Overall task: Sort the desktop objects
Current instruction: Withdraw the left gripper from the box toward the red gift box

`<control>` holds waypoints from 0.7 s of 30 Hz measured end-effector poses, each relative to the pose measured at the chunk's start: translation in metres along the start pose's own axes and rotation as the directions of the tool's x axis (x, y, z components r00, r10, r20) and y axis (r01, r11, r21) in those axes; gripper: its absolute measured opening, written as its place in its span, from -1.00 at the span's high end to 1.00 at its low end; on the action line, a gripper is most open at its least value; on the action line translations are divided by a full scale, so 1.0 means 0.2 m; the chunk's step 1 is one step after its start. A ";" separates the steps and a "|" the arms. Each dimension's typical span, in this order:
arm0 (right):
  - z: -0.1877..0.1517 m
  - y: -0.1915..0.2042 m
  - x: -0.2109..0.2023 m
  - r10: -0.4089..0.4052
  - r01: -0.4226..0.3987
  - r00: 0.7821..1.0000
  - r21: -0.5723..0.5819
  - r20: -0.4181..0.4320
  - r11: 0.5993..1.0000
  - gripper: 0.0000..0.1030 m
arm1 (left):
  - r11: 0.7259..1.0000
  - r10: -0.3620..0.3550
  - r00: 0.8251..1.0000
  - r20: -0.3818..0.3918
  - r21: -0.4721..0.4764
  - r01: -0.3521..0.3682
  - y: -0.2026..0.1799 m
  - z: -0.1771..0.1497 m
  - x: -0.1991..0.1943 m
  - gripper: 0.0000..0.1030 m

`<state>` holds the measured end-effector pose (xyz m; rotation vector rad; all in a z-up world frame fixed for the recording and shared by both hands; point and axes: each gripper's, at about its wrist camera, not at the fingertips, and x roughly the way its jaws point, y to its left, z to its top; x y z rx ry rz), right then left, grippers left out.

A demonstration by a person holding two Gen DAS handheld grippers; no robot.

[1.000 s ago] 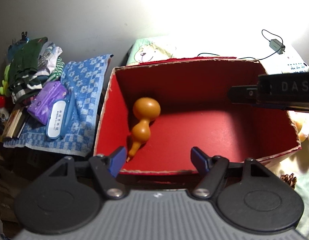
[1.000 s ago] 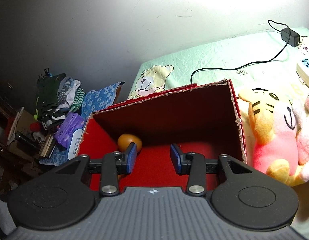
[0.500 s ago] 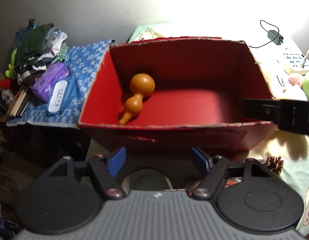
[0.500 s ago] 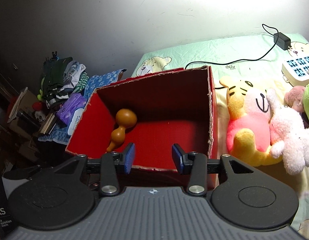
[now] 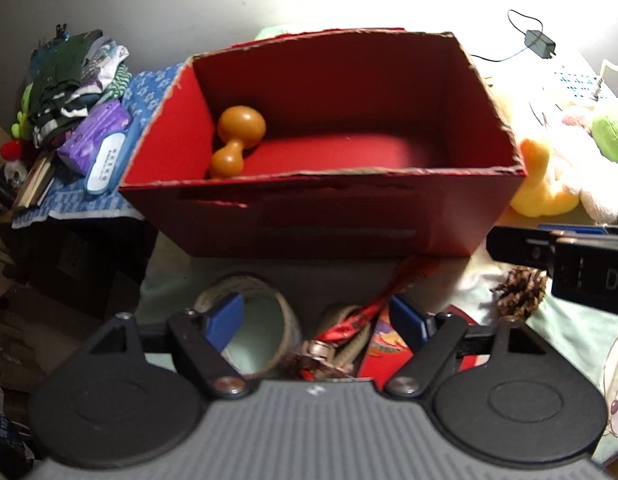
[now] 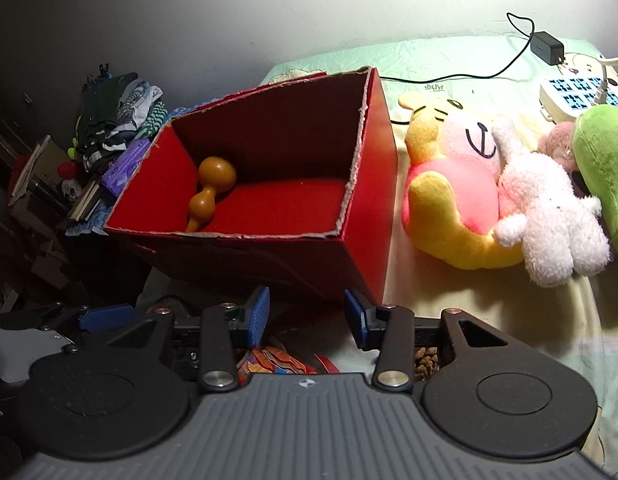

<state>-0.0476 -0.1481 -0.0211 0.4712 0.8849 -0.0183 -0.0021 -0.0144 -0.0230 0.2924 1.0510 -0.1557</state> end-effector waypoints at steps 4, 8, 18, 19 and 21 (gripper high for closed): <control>-0.05 -0.05 -0.01 0.001 -0.001 1.000 0.019 -0.019 1.000 0.14 | 1.000 -0.009 1.000 -0.015 0.005 0.009 -0.05 0.00 0.01 -0.63; -0.08 -0.08 -0.01 0.012 -0.011 0.999 0.035 -0.035 0.999 0.14 | 1.000 -0.015 1.000 -0.017 0.009 0.015 -0.08 -0.01 0.02 -0.75; -0.10 -0.15 0.03 0.040 -0.033 0.995 0.081 -0.087 0.996 0.14 | 0.996 -0.082 0.997 -0.013 0.028 0.083 -0.11 -0.07 0.03 -0.83; -0.11 -0.16 0.03 0.045 -0.038 0.995 0.085 -0.090 0.996 0.14 | 0.995 -0.089 0.996 -0.010 0.037 0.089 -0.10 -0.08 0.03 -0.83; -0.11 -0.17 0.04 0.055 -0.045 0.993 0.092 -0.100 0.995 0.14 | 0.992 -0.112 0.994 -0.009 0.052 0.113 -0.10 -0.12 0.02 -0.83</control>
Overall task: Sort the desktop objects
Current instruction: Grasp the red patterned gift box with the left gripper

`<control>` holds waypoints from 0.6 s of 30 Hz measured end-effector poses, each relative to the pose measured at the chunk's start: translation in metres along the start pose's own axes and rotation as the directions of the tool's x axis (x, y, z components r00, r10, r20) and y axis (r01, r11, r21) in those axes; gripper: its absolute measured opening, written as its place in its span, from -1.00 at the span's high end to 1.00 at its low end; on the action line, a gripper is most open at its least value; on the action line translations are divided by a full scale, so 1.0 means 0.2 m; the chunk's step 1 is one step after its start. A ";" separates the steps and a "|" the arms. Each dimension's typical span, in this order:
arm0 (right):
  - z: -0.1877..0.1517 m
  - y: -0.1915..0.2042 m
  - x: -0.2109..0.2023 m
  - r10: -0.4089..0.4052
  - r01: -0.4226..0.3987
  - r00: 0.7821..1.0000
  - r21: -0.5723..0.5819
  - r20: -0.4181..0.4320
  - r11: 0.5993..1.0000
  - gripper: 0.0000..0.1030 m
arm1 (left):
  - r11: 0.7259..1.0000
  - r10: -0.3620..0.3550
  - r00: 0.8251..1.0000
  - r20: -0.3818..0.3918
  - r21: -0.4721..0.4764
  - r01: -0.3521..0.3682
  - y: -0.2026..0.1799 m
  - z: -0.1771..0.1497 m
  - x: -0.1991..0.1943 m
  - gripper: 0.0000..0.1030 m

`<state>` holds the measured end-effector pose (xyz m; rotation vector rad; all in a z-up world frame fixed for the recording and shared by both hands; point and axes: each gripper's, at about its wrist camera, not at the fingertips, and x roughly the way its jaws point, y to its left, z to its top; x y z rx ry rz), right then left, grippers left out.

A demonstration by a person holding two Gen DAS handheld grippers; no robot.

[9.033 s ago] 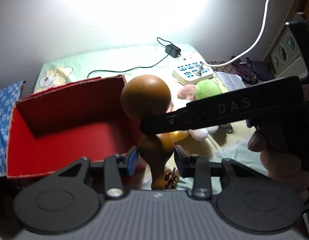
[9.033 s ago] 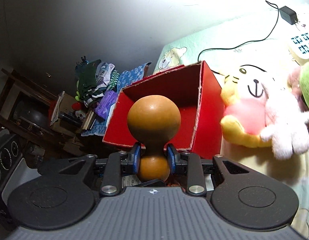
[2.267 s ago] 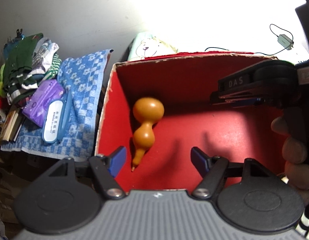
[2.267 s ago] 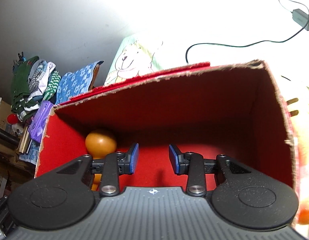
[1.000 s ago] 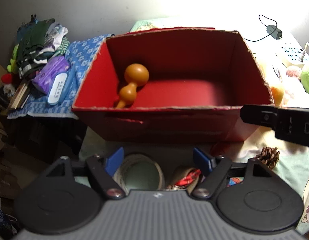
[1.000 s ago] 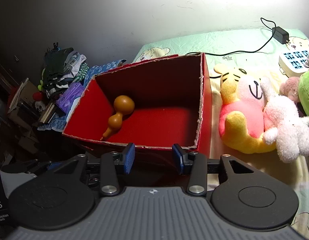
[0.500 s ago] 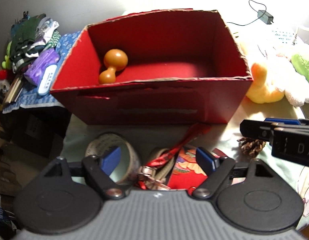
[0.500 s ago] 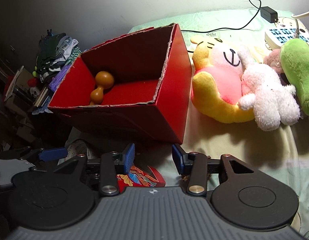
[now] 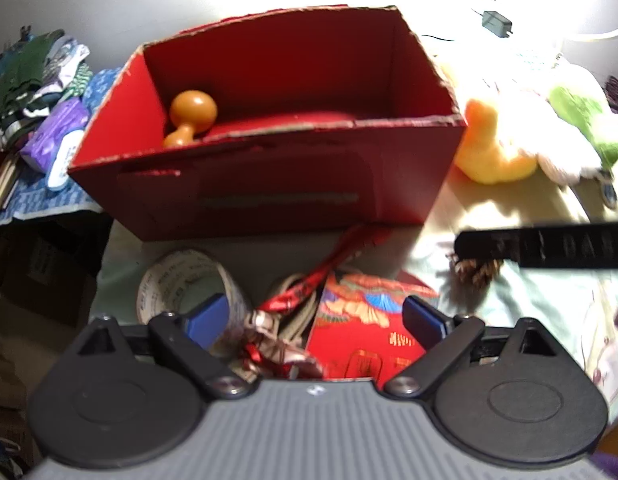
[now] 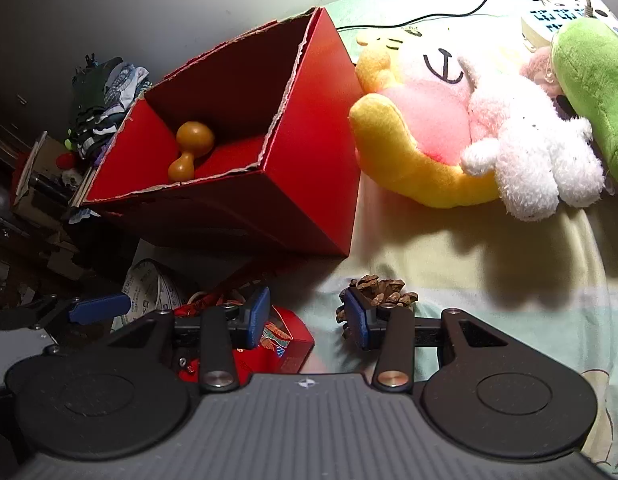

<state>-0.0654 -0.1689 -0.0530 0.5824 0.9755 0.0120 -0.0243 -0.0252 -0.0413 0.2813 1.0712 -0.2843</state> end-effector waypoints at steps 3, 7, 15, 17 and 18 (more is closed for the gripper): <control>0.00 -0.02 0.03 0.023 -0.023 0.999 0.024 -0.028 0.999 0.14 | 0.999 -0.034 0.999 -0.009 0.011 0.034 0.02 -0.05 0.00 -0.71; -0.01 -0.06 0.08 0.064 -0.060 0.995 0.050 -0.082 0.997 0.16 | 0.996 -0.085 0.995 -0.049 0.023 0.086 0.03 -0.11 0.03 -0.67; -0.04 -0.02 0.08 0.150 -0.149 0.982 0.024 -0.114 0.989 0.15 | 0.990 -0.137 0.985 -0.103 0.001 0.138 0.06 -0.15 0.09 -0.67; -0.03 -0.02 0.09 0.147 -0.147 0.980 0.010 -0.133 0.989 0.15 | 0.988 -0.156 0.980 -0.123 -0.013 0.155 0.07 -0.16 0.12 -0.67; -0.04 -0.02 0.09 0.143 -0.142 0.980 0.013 -0.142 0.990 0.15 | 0.987 -0.161 0.978 -0.132 -0.016 0.160 0.07 -0.17 0.13 -0.67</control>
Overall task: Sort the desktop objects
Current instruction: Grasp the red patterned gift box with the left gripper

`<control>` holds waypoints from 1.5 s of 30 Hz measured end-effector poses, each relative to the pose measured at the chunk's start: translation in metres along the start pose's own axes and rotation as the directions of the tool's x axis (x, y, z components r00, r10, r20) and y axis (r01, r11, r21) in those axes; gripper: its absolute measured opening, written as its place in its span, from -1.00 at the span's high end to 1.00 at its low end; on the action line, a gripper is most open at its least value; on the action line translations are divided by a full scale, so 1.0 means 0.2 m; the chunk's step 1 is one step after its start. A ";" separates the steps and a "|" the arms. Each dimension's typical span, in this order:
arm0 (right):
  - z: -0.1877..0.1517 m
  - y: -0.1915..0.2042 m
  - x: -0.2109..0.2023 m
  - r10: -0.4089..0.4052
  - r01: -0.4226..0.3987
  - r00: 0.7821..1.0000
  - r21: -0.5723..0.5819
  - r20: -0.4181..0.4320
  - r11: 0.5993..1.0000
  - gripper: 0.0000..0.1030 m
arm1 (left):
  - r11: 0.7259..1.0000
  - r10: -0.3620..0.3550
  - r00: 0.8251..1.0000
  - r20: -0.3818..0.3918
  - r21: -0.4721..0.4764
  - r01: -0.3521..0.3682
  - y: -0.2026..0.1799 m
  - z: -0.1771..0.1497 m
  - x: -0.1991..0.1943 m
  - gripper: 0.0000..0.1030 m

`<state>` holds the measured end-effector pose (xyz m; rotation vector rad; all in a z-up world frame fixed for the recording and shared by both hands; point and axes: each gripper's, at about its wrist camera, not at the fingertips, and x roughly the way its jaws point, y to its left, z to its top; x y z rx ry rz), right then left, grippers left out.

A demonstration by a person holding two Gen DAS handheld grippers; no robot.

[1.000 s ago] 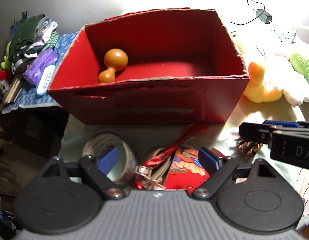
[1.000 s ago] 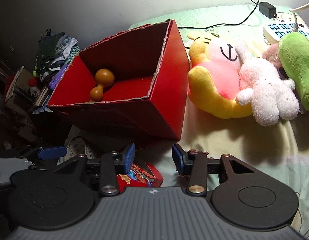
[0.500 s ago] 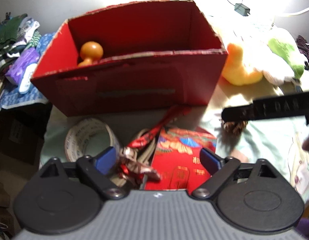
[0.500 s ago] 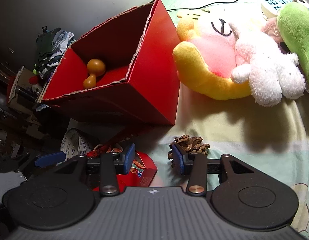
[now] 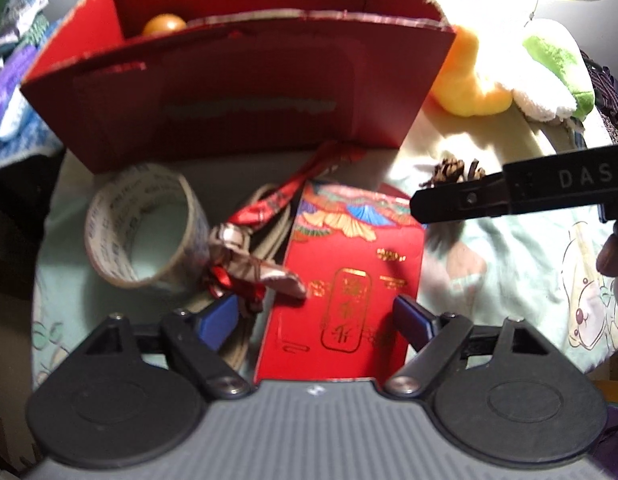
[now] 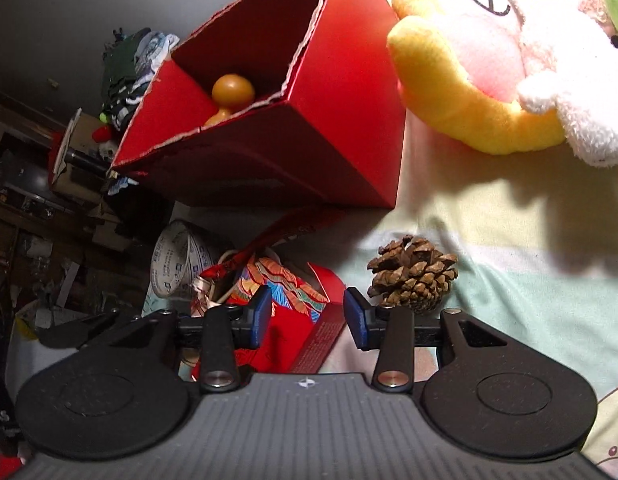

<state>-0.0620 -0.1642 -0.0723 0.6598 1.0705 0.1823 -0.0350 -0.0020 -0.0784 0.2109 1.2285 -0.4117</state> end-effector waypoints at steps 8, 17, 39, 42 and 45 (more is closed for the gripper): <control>-0.04 0.00 0.10 0.001 0.001 0.998 0.032 -0.068 0.999 0.15 | 0.997 -0.069 0.998 -0.013 -0.040 0.068 0.06 -0.01 0.03 -0.74; -0.04 -0.01 0.08 0.015 -0.011 0.997 0.055 -0.074 0.998 0.14 | 0.985 -0.173 0.983 -0.065 -0.010 0.173 -0.02 -0.04 0.05 -0.64; -0.08 -0.12 0.05 0.016 -0.006 0.997 0.129 -0.075 0.992 -0.13 | 0.970 -0.128 0.988 -0.086 0.195 0.143 -0.24 -0.01 0.15 -0.68; -0.10 -0.10 0.03 0.014 -0.005 0.996 0.103 -0.091 0.995 -0.13 | 0.963 -0.119 0.989 -0.090 0.232 0.137 -0.26 -0.03 0.14 -0.68; -0.11 -0.07 0.00 0.017 -0.009 0.995 0.077 -0.096 0.997 -0.12 | 0.958 -0.114 0.989 -0.090 0.255 0.133 -0.28 -0.03 0.10 -0.68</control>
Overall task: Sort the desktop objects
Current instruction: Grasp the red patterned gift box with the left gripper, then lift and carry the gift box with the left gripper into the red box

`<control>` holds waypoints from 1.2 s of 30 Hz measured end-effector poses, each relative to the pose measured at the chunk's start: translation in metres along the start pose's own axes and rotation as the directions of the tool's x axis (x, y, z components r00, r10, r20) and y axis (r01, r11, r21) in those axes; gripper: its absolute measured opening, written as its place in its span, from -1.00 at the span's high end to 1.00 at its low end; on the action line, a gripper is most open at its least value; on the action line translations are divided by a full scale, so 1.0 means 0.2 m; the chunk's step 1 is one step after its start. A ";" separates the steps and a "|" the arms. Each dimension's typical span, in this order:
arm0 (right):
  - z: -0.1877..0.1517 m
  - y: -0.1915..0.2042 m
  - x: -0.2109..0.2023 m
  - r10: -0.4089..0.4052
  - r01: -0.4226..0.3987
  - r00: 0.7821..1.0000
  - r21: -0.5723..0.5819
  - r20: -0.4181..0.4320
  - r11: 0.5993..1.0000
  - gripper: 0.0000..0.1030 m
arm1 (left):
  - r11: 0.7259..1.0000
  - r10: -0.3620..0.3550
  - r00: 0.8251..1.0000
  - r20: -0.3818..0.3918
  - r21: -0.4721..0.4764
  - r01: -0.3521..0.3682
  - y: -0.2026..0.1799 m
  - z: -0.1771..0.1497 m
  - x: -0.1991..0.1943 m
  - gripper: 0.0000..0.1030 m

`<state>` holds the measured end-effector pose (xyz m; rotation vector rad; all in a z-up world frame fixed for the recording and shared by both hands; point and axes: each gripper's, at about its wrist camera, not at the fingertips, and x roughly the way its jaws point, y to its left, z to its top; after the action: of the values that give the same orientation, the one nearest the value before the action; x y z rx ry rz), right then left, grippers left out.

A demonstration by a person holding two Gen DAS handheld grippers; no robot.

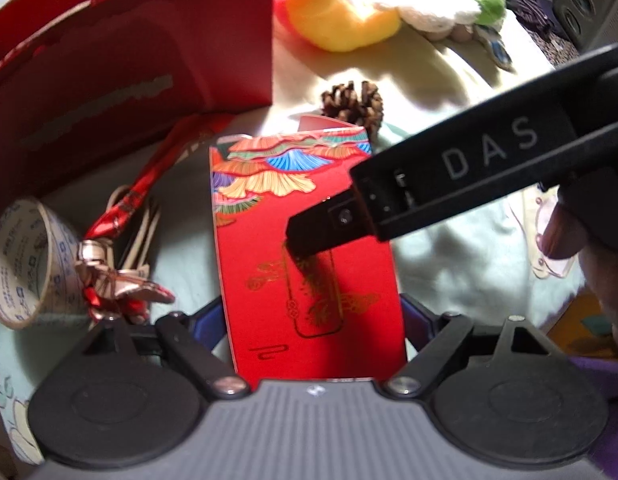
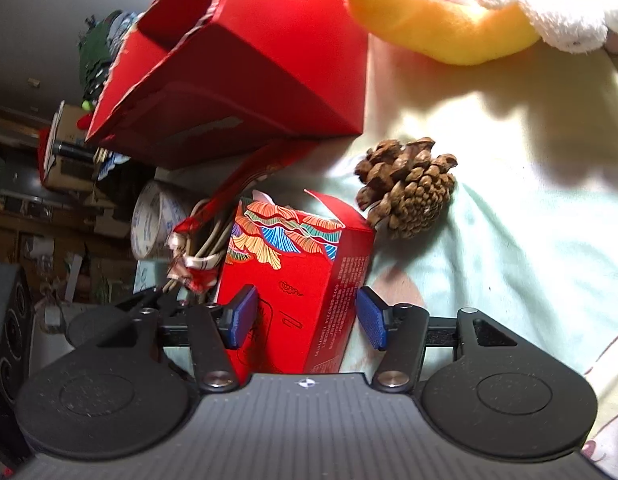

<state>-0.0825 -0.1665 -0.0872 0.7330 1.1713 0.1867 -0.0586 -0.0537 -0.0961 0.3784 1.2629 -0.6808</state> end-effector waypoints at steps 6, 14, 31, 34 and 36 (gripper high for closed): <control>-0.03 0.09 -0.09 0.026 -0.024 0.999 -0.058 0.033 0.998 -0.12 | 1.000 0.011 0.999 0.040 0.019 -0.012 -0.02 0.01 -0.15 -0.67; -0.01 0.19 -0.25 0.056 -0.040 0.988 -0.109 0.147 0.993 -0.12 | 0.999 0.029 0.992 0.126 0.040 -0.035 -0.05 0.09 -0.37 -0.67; 0.16 0.11 -0.58 0.069 -0.039 0.926 -0.087 0.371 0.995 -0.11 | 0.983 0.036 0.963 0.268 0.166 -0.083 -0.21 0.44 -0.54 -0.67; 0.22 0.13 -0.62 0.074 -0.034 0.911 -0.103 0.406 0.994 -0.11 | 0.980 0.053 0.952 0.301 0.170 -0.108 -0.19 0.51 -0.58 -0.67; 0.27 0.16 -0.64 0.075 -0.026 0.901 -0.119 0.428 0.993 -0.11 | 0.978 0.066 0.945 0.319 0.168 -0.125 -0.17 0.55 -0.60 -0.67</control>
<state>-0.0795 -0.2284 0.0399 0.6646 0.7115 0.1219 -0.0171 -0.1152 0.0531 0.4628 0.8772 -0.7459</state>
